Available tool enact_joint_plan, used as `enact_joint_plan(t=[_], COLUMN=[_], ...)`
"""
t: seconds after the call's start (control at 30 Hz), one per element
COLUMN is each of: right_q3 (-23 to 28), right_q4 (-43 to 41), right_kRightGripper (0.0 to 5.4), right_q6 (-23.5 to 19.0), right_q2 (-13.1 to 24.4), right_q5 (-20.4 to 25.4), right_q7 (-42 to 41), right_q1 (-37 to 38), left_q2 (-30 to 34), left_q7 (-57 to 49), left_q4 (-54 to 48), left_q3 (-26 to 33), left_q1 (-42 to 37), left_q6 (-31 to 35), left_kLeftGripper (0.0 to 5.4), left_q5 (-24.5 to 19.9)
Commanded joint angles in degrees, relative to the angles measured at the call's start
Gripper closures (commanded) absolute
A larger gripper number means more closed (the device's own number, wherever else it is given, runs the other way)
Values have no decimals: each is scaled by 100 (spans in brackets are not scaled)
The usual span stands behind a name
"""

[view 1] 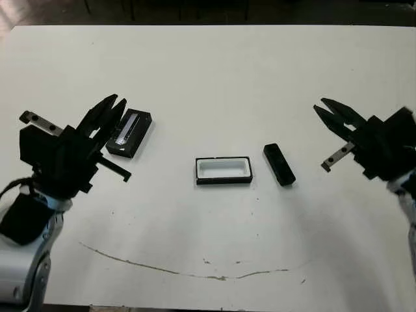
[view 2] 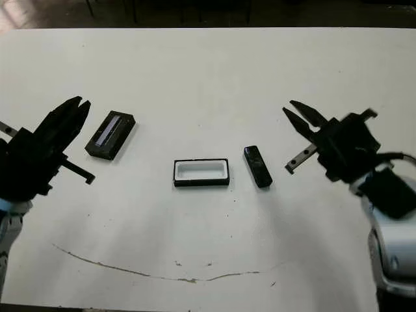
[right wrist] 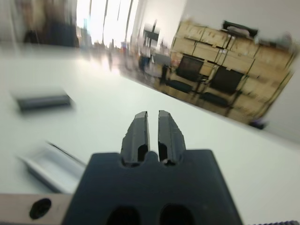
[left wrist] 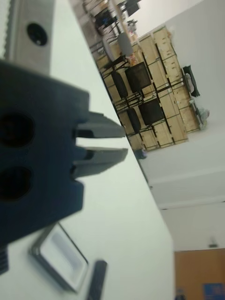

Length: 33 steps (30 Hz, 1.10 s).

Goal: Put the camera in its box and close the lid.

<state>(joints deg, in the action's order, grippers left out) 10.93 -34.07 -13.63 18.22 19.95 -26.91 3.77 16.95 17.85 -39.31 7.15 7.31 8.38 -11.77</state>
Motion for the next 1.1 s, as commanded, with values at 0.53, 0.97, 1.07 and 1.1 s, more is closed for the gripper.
enact_joint_plan(t=[0.53,0.97,1.07,1.1], right_q3=[-1528,-1366,-1280,-1252], right_q4=[942,1480,1464,1463], right_kRightGripper=[540,540,540,540], right_q6=[2227,2899,2758,2710], right_q2=[-2219,-2246,-2132,-2099], right_q5=[-890,-1442,-1445,-1415], right_q7=[1652,2208,2226,2214], right_q1=[1961,1484,1370,1335], left_q2=[-1200,-1199,-1200,-1195], left_q7=[-664,-718,-770,-780], left_q4=[210,346,262,235], left_q3=[-861,-865,-876,-882], left_q1=[1590,1578,1610,1618], left_q6=[-1631,-1655,-1527,-1492], left_kLeftGripper=[537,537,537,537], left_q5=[358,369,375,372])
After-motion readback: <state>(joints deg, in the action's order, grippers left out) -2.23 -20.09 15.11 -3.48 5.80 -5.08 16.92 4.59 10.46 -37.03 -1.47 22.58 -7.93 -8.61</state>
